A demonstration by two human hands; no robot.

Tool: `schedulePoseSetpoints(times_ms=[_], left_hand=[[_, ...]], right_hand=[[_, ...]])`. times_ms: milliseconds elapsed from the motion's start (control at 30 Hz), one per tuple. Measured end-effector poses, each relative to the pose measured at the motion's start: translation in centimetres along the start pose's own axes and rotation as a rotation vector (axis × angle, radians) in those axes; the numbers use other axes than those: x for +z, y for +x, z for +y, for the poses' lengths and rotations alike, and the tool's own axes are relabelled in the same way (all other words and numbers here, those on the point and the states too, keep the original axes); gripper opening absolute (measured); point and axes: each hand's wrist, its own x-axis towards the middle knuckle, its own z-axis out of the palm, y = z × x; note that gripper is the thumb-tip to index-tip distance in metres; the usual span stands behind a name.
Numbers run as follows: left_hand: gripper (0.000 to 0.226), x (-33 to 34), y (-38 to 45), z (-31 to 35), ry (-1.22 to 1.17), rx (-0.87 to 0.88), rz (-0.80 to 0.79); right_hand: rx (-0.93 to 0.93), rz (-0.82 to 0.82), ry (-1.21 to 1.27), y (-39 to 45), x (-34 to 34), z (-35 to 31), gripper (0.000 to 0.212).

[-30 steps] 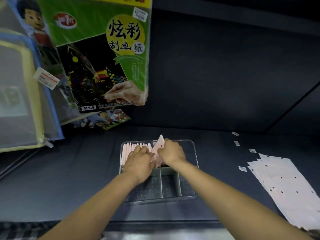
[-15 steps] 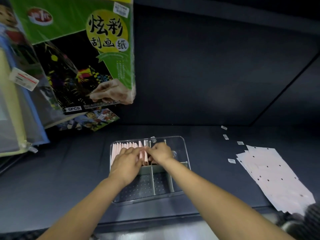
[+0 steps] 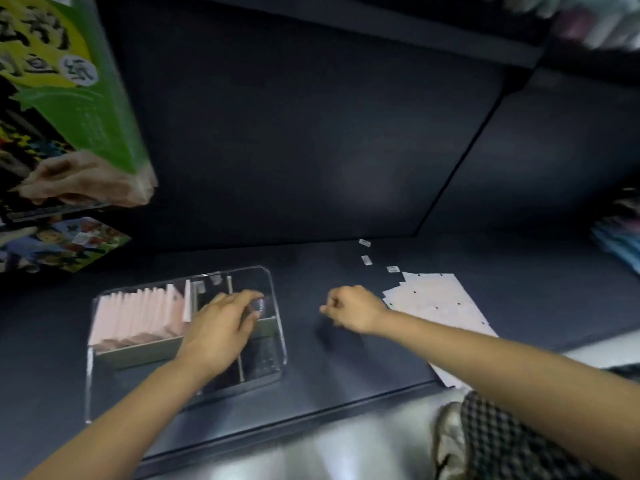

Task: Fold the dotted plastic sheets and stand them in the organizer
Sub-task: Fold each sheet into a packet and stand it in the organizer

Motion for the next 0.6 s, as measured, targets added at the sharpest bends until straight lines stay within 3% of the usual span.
schedulePoseSetpoints(times_ms=[100,300,433,600], left_hand=[[0.032,2.0,0.3,2.9,-0.009,0.041,-0.031],[0.035,5.6,1.6,7.7,0.141,0.12,-0.204],[0.039,6.0,4.1,10.7,0.339,0.217,-0.414],[0.039,7.8,6.9,13.0,0.421,0.301,-0.56]], right_hand=[[0.01,-0.088,-0.208,-1.8,-3.5,8.2,0.02],[0.064,-0.462,-0.38,-4.3,-9.0,20.7,0.059],[-0.011,-0.422,-0.275,-4.8,-9.9,25.1,0.062],[-0.026,-0.36,-0.201,-5.1,-7.3,30.1,0.078]])
